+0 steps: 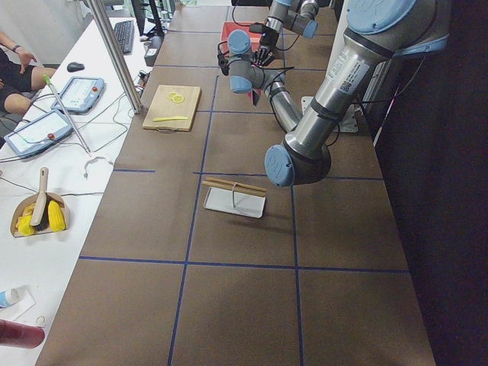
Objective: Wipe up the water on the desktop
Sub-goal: 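Open the left gripper and withdraw it while the right gripper holds the cloth, then lower the held cloth onto the table with the right gripper, then wipe the cloth across the table surface with the right gripper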
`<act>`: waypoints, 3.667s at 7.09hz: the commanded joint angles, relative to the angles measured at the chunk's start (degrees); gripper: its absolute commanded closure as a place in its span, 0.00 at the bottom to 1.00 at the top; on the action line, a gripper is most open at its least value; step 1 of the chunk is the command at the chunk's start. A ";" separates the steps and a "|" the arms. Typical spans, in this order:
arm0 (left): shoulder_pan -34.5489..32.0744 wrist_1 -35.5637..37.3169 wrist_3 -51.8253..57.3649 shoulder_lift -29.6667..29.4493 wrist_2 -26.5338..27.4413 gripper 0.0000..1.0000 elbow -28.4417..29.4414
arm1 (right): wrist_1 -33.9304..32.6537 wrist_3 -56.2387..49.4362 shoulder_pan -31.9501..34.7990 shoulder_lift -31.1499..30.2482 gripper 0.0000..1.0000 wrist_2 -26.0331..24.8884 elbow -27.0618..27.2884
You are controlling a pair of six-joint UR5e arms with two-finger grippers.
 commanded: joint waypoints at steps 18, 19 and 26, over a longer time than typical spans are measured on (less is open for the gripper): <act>-23.30 39.81 50.35 23.26 -0.24 0.00 -20.33 | -31.46 19.51 12.17 -1.64 1.00 26.27 -13.45; -23.30 39.90 50.35 23.70 -0.24 0.00 -20.33 | -27.92 19.34 14.28 -1.90 1.00 26.63 -15.95; -24.78 40.60 53.22 27.90 -0.15 0.00 -23.06 | -27.44 3.95 29.25 -1.21 1.00 32.07 -28.55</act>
